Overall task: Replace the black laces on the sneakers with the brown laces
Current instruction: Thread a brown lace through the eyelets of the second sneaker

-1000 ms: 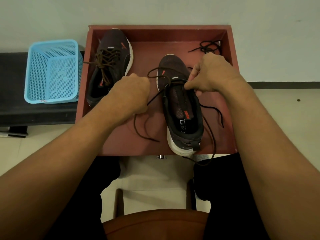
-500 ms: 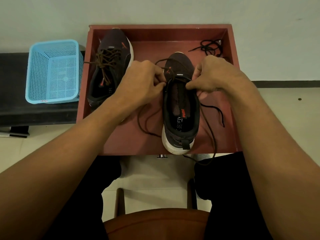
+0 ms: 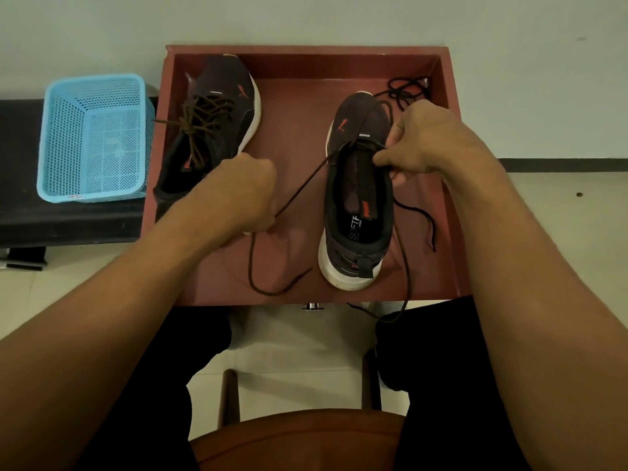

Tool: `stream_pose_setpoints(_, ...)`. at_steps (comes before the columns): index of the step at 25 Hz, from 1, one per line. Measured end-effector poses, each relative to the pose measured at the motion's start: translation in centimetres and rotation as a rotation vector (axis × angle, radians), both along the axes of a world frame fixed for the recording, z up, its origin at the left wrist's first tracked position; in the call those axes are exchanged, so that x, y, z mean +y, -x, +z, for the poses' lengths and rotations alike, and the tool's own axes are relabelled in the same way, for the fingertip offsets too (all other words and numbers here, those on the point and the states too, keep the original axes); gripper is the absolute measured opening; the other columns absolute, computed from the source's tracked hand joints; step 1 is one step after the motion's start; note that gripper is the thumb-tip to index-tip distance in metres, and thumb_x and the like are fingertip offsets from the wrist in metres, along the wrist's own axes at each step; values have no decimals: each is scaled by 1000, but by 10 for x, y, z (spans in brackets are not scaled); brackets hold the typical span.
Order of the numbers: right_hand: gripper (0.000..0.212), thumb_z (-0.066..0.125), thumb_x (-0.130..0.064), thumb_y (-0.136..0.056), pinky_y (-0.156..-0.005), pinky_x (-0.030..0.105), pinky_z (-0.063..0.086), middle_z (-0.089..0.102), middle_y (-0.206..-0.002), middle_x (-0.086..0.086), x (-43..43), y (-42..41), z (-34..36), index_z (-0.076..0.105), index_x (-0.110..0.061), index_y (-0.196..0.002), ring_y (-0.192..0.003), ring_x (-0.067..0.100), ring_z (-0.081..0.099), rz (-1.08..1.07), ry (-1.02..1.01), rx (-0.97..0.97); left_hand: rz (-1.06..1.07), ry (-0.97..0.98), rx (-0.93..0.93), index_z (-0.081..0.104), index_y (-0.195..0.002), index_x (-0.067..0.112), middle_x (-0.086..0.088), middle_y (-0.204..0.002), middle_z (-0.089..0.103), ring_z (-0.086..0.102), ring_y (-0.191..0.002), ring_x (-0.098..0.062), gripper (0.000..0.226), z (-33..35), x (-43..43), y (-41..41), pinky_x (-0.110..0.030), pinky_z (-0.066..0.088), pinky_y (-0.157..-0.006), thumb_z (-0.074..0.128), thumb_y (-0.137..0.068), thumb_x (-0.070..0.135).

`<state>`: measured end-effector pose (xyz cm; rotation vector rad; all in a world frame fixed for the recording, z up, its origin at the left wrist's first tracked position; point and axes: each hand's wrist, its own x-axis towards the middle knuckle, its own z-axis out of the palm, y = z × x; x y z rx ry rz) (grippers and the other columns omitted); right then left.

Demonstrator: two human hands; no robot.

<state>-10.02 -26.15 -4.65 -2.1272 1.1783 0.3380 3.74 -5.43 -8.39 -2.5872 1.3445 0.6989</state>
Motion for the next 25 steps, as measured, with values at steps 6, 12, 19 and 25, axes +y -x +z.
stream_pose_setpoints(6, 12, 77, -16, -94, -46, 17, 48, 73, -61, 6, 3, 0, 1, 73, -5, -96, -43, 4, 67, 35, 8, -3, 47, 541, 107, 77, -112, 22, -1, -100, 78, 75, -92, -21, 23, -3, -25, 15, -38, 62, -87, 65, -96, 32)
stream_pose_setpoints(12, 10, 79, -18, -93, -49, 14, 51, 74, -70, 7, 12, -5, 3, 71, -12, -89, -42, 1, 65, 118, 11, -38, 91, 751, 130, 82, -107, 24, 7, -95, 79, 71, -83, -7, 16, 4, -37, 13, -34, 61, -86, 71, -95, 26)
stream_pose_setpoints(19, 15, 80, -15, -91, -40, 8, 44, 74, -72, 6, 10, -1, 2, 67, -15, -83, -42, 2, 66, 137, 10, -61, 113, 663, 170, 82, -100, 23, 11, -84, 73, 66, -74, 1, 9, 5, -30, 9, -17, 55, -81, 77, -93, 25)
stream_pose_setpoints(25, 12, 81, -15, -90, -48, 13, 51, 76, -74, 8, 9, 0, 1, 72, -11, -83, -49, 6, 71, 118, -25, -72, 25, 476, 130, 77, -80, 20, 7, -72, 69, 67, -71, -11, 12, 5, -26, 4, -33, 60, -75, 72, -90, 20)
